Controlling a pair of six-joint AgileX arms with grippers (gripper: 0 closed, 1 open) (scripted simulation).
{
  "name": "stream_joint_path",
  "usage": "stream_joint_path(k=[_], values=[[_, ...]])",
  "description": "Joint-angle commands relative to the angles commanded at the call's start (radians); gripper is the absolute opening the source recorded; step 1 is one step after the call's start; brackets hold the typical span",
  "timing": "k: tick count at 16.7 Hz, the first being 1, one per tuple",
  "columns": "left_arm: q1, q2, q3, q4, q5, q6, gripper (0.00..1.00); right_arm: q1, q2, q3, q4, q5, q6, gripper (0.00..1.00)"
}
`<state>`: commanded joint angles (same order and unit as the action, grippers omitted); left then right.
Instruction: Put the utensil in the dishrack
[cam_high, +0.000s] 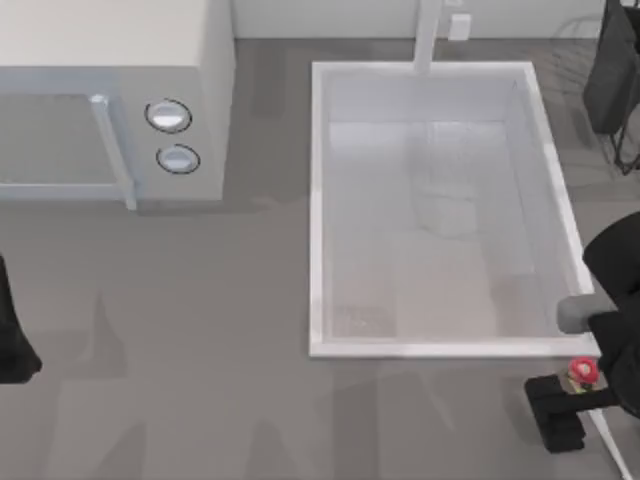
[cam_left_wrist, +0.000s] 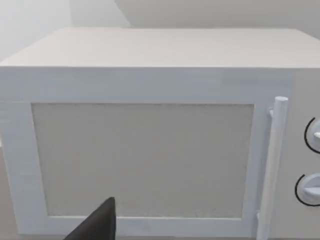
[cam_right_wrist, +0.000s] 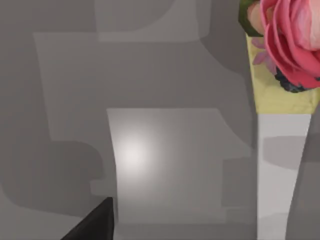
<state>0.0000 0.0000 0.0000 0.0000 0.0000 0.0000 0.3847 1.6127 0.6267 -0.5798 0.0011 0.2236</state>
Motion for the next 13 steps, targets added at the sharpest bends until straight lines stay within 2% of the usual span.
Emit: stream_joint_path(k=[13], values=[[0.0,0.0,0.0,0.0,0.0,0.0,1.0,0.0,0.0,0.0,0.0,0.0,0.0,0.02]])
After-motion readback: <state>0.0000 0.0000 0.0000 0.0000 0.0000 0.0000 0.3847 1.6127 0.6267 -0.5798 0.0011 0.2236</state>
